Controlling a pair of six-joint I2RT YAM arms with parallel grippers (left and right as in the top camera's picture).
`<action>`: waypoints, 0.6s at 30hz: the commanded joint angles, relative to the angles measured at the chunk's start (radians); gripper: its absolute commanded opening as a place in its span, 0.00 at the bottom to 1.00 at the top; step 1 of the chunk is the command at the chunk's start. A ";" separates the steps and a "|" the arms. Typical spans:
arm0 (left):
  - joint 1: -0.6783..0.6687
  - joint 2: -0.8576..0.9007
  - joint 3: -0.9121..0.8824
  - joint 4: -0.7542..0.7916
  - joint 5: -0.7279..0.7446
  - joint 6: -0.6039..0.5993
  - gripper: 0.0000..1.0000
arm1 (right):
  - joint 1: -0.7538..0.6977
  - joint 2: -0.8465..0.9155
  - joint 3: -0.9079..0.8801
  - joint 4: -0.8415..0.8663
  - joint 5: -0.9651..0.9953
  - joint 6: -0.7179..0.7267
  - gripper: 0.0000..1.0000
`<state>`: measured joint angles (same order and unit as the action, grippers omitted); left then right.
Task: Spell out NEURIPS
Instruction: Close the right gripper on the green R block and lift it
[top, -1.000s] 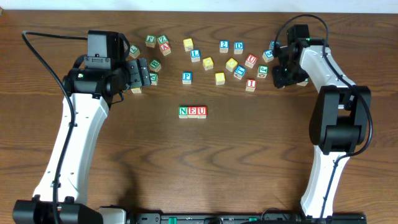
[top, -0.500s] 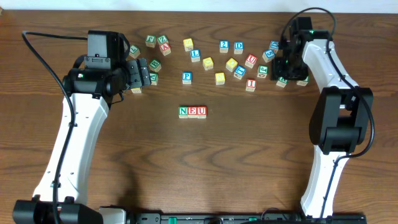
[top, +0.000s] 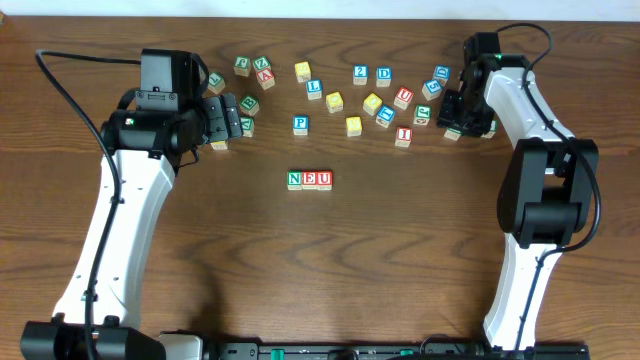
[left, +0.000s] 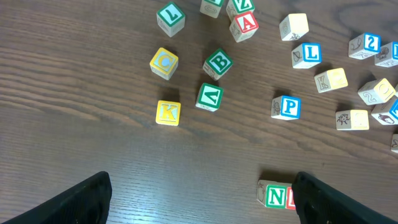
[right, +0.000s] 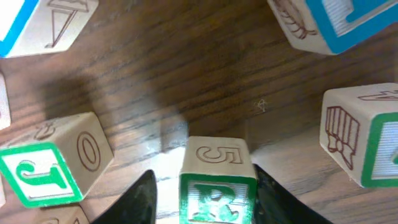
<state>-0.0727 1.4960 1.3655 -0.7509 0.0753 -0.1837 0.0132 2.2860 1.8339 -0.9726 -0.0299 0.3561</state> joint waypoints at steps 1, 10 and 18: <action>0.004 0.000 0.013 -0.003 -0.005 -0.005 0.91 | -0.005 -0.002 -0.009 0.002 0.021 -0.006 0.37; 0.004 0.000 0.013 -0.003 -0.005 -0.006 0.91 | -0.005 -0.002 -0.009 0.001 0.020 -0.105 0.31; 0.004 0.000 0.013 -0.003 -0.005 -0.006 0.91 | -0.005 -0.003 -0.002 -0.002 0.018 -0.164 0.23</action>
<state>-0.0731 1.4960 1.3655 -0.7513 0.0753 -0.1837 0.0132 2.2860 1.8320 -0.9718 -0.0254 0.2295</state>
